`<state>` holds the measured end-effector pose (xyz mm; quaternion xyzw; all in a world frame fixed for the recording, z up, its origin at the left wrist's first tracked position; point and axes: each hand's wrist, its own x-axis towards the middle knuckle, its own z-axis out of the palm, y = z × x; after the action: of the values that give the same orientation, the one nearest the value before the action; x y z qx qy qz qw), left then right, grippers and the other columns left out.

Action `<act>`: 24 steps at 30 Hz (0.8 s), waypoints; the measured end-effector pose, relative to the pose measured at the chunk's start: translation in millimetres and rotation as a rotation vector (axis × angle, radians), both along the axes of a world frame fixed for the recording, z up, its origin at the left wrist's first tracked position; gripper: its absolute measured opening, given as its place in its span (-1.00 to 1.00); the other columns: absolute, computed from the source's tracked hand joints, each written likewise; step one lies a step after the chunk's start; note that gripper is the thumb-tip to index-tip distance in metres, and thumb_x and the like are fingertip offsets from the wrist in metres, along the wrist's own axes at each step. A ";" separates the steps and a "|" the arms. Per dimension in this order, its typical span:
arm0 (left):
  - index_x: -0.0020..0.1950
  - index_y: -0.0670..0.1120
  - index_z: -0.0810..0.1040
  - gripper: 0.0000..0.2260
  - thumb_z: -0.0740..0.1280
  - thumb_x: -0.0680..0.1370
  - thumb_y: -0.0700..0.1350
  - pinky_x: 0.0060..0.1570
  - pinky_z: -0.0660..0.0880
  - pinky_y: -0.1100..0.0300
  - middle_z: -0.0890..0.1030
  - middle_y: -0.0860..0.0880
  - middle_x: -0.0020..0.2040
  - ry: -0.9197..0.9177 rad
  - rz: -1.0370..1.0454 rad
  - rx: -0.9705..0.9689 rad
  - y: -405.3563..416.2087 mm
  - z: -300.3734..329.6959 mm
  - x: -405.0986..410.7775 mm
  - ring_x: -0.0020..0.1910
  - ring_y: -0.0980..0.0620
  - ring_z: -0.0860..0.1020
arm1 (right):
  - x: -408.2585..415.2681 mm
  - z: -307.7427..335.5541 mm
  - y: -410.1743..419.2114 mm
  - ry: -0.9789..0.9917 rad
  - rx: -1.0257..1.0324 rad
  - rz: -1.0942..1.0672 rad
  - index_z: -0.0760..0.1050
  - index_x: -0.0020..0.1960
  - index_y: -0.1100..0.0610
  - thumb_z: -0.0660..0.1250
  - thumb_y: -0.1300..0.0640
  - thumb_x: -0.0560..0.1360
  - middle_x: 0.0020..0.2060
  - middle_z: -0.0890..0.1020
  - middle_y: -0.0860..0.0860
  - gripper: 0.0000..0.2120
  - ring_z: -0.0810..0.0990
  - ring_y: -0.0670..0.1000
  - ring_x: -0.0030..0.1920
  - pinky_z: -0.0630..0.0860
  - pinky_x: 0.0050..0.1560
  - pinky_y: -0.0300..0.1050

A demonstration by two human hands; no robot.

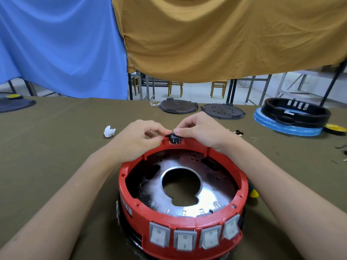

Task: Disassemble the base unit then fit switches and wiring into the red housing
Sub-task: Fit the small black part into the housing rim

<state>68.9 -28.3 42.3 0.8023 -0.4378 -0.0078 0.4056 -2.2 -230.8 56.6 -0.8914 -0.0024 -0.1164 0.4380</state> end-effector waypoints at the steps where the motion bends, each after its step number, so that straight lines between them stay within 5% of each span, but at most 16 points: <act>1: 0.02 0.18 0.66 -0.74 0.35 0.58 -0.19 -0.04 0.48 0.27 0.65 0.26 -0.12 -0.006 -0.002 0.001 -0.3 0.3 -0.2 -0.15 0.22 0.60 | 0.0 0.2 0.3 0.004 -0.002 -0.003 0.70 -0.18 0.08 0.45 0.06 0.49 -0.22 0.71 0.05 -0.87 0.58 -0.13 -0.23 0.47 -0.02 -0.16; 9: 0.02 0.15 0.65 -0.76 0.36 0.56 -0.21 0.06 0.55 0.17 0.64 0.13 0.01 -0.074 -0.023 0.048 -1.6 2.5 -0.7 -0.05 0.14 0.62 | 2.0 2.5 -0.4 0.066 -0.078 -0.028 0.65 -0.25 0.00 0.45 0.02 0.49 -0.43 0.60 -0.19 -0.85 0.49 -0.31 -0.37 0.34 -0.16 -0.21; 15: 0.11 0.11 0.66 -0.76 0.37 0.55 -0.19 0.07 0.55 0.13 0.59 0.18 0.00 -0.254 -0.022 0.075 -3.1 0.9 -4.5 -0.05 0.19 0.61 | 4.2 1.9 -2.0 0.084 -0.049 -0.040 0.69 -0.20 0.04 0.47 0.02 0.46 -0.37 0.65 -0.15 -0.88 0.54 -0.21 -0.23 0.36 -0.05 -0.18; 24: 0.35 0.07 0.57 -0.65 0.30 0.60 -0.20 0.29 0.40 0.23 0.54 0.23 0.31 -0.403 -0.115 0.224 -4.3 5.8 -8.0 0.26 0.24 0.50 | 4.1 1.5 -6.3 0.139 0.347 -0.116 0.68 -0.15 0.12 0.28 0.14 0.56 -0.25 0.72 0.04 -0.78 0.60 0.01 -0.21 0.46 -0.10 -0.11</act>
<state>61.0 -32.6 48.1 0.8015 -0.5512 0.0811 0.2174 1.9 -237.1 58.0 -0.8071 0.0992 -0.0784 0.5768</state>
